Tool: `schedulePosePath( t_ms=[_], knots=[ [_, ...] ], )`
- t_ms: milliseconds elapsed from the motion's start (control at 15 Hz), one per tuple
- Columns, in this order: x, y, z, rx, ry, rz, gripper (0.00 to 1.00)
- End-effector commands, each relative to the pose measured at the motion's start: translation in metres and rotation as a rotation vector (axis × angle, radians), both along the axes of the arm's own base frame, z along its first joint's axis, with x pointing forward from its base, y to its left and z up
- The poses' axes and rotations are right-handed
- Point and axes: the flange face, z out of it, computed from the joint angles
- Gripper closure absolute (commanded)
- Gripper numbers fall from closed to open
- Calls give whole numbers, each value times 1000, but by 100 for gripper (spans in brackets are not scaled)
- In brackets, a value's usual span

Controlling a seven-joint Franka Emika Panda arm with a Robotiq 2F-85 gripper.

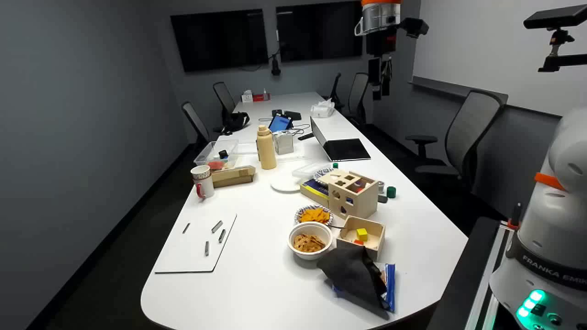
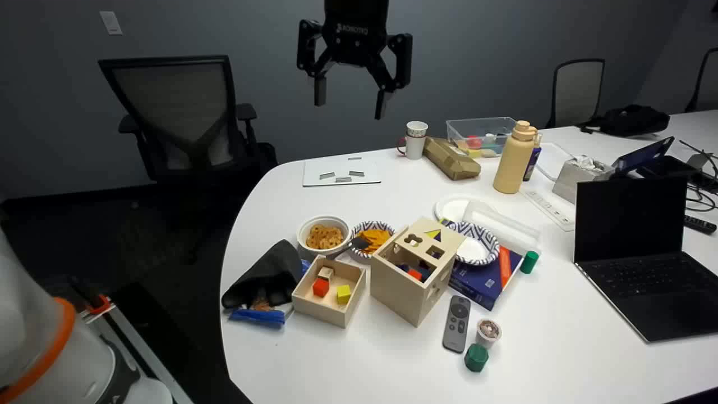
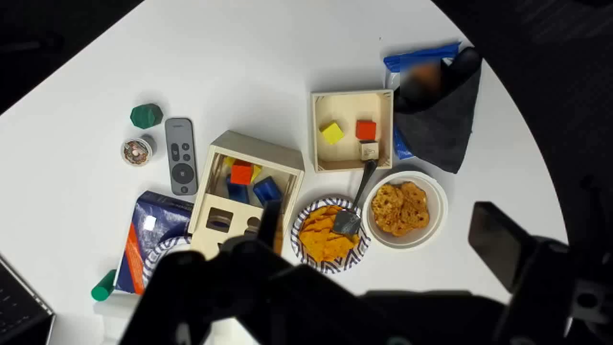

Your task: Press the button on the remote

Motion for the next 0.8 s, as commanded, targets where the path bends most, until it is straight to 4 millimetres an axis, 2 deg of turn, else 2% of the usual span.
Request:
schedulePosePath(
  t_ms=[0, 67, 133, 267, 467, 733],
  knots=[
    [0, 0, 1, 0, 0, 0, 0],
    [0, 0, 1, 0, -1, 0, 0],
    [9, -3, -6, 11, -6, -24, 0],
    [23, -21, -28, 25, -7, -86, 0],
    [41, -67, -64, -25, -54, -233, 0],
    [57, -144, -127, -56, -92, -379, 0]
  ],
)
